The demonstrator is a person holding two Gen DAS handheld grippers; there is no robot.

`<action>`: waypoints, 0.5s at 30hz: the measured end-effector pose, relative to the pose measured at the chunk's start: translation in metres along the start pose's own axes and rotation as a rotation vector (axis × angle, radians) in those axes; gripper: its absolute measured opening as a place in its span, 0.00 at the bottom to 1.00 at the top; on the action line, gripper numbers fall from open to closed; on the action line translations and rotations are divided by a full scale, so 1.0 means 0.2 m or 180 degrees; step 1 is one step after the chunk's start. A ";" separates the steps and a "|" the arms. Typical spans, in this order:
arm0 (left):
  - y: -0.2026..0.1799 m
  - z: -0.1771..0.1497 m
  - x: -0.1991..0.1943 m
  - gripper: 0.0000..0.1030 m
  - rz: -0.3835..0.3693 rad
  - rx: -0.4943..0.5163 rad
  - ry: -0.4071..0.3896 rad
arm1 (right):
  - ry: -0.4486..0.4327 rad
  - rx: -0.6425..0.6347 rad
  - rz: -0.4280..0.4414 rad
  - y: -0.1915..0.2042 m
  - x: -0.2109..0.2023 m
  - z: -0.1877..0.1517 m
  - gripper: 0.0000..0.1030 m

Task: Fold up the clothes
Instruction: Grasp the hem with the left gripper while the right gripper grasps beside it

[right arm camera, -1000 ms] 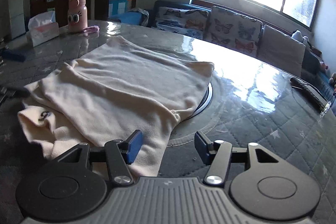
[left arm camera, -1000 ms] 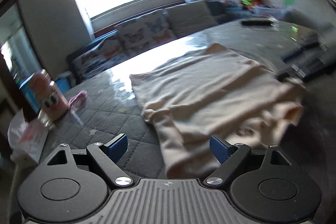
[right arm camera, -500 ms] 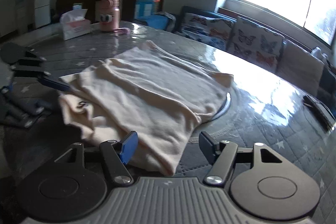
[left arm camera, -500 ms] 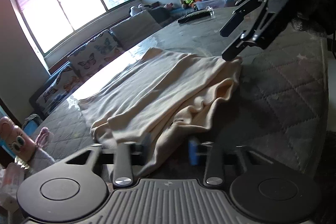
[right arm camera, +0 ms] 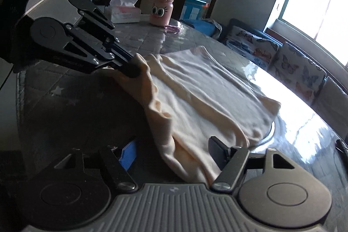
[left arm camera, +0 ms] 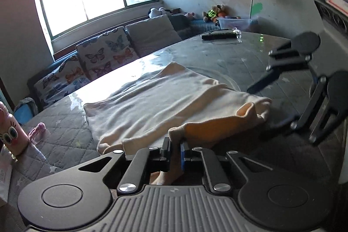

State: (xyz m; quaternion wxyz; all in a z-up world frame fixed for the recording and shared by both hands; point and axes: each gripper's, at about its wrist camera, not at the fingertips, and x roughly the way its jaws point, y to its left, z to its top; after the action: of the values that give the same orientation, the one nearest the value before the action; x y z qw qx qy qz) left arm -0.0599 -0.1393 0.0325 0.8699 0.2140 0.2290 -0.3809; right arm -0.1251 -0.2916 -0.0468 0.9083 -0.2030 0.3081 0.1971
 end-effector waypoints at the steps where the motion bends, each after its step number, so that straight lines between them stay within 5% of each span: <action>1: 0.01 0.00 0.00 0.09 -0.0006 -0.0024 -0.0002 | -0.0002 0.0004 -0.0010 0.00 0.02 0.01 0.62; 6: 0.02 -0.01 -0.01 0.12 -0.0048 -0.0055 0.0013 | 0.0071 0.0147 0.0088 -0.02 0.12 0.03 0.24; 10: 0.00 -0.06 -0.05 0.17 -0.0016 0.0021 0.0023 | 0.0041 0.0346 0.0174 -0.07 0.12 0.06 0.16; 15: -0.05 -0.13 -0.09 0.37 0.0148 0.0161 0.0033 | 0.0004 0.0526 0.0176 -0.13 0.11 0.09 0.13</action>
State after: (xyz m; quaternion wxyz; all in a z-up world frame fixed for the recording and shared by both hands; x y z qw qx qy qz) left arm -0.0837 -0.1215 0.0200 0.8716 0.2431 0.2188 -0.3652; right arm -0.0888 -0.2995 -0.0411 0.9160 -0.1188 0.3293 0.1960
